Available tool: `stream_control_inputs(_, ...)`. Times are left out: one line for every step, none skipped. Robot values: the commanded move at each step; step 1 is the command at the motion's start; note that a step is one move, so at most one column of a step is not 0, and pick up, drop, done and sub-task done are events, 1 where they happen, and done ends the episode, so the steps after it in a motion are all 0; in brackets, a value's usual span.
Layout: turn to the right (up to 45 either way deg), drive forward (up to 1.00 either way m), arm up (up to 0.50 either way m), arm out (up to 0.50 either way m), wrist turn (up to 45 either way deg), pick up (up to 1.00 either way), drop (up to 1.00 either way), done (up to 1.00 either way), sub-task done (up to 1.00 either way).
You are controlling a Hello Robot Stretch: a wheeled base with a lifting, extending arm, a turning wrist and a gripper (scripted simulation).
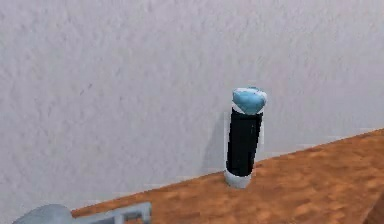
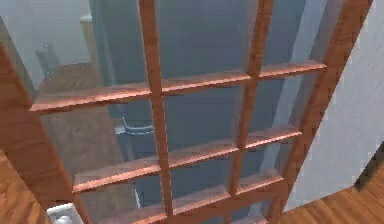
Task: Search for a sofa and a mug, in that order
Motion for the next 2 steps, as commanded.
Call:
stream_control_inputs(-18.0, 0.0, 0.0, 0.0, 0.0, 0.0, 0.0, 0.0, 0.0)
stream_control_inputs(0.0, 0.6, 0.0, 0.0, 0.0, 0.0, 0.0, 0.0, 0.0)
